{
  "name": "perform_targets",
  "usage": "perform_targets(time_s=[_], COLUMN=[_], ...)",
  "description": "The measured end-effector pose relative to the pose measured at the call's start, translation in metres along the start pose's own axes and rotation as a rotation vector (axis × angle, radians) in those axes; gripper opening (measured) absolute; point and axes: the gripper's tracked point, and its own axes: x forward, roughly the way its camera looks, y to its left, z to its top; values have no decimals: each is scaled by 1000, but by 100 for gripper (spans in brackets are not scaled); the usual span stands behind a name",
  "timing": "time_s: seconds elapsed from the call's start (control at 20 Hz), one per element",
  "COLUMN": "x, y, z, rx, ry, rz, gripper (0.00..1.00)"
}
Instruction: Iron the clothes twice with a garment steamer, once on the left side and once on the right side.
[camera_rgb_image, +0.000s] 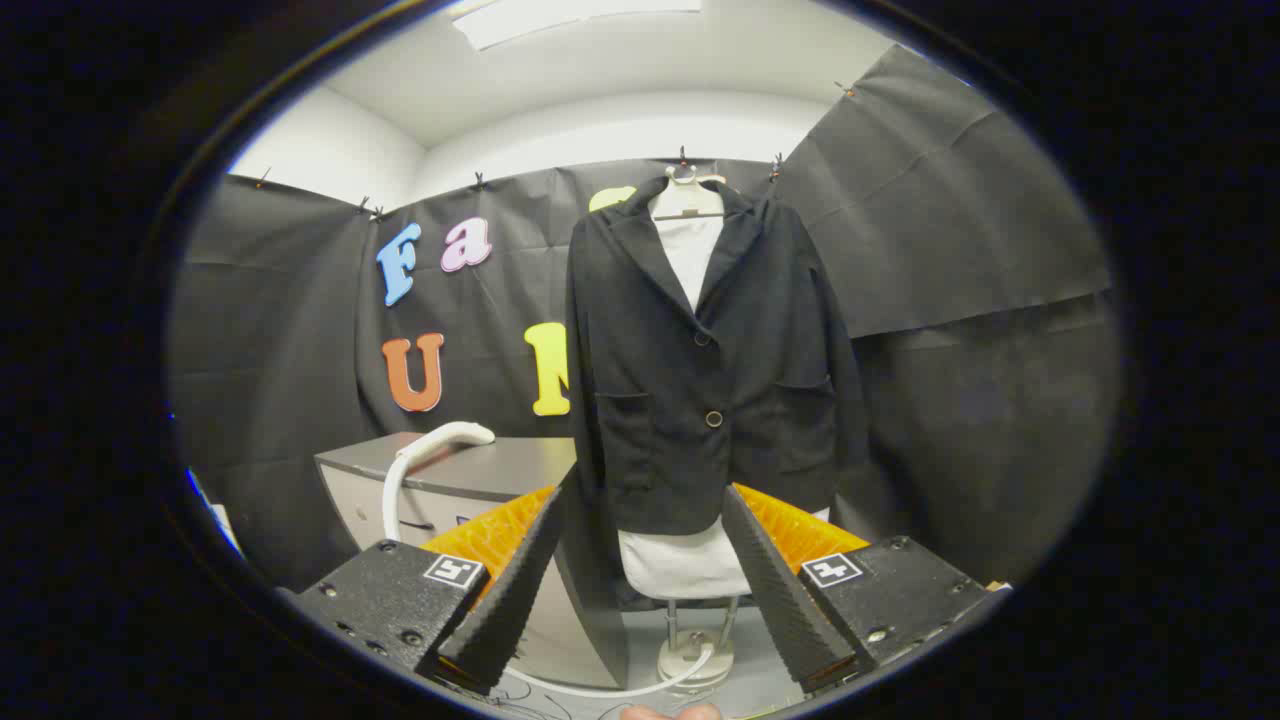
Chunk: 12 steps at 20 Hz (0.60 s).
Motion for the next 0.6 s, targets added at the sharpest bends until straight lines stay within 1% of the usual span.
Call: perform_targets(time_s=[0.3,0.5,0.6], x=[-4,-9,-9], y=[2,4,5], z=[5,12,17], rx=[17,20,30], ry=[29,40,39], rz=[-14,8,3], gripper=[100,100,100])
